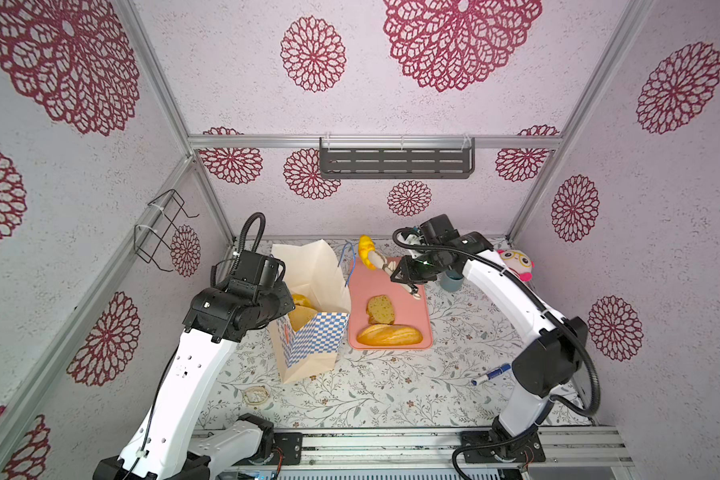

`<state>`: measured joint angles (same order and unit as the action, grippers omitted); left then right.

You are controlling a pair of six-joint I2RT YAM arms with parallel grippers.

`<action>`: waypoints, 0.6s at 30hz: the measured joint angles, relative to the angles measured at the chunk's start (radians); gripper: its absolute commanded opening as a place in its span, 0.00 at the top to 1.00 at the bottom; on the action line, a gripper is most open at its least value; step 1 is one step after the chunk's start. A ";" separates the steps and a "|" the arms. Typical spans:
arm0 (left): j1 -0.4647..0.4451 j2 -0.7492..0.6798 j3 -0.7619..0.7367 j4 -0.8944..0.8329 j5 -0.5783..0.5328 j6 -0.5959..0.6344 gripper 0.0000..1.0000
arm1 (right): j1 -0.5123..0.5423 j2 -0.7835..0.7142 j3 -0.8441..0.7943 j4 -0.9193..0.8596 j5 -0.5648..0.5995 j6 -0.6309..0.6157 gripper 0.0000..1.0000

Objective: Place the fake bread into the paper bag
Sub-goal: 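Lift the yellow striped roll with the tongs and swing it over the bag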

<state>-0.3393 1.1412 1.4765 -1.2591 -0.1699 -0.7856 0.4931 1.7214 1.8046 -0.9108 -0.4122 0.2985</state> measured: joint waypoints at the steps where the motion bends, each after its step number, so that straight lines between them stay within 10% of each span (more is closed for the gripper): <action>1: 0.000 0.001 0.000 0.001 0.000 0.000 1.00 | -0.002 -0.026 0.003 0.000 0.000 0.011 1.00; 18: 0.000 0.050 0.002 0.045 0.023 0.010 1.00 | 0.187 -0.203 0.166 0.187 -0.090 0.194 1.00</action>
<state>-0.3393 1.1915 1.4788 -1.2140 -0.1471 -0.7753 0.6804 1.5188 1.9709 -0.7238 -0.5022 0.4923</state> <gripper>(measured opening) 0.050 0.253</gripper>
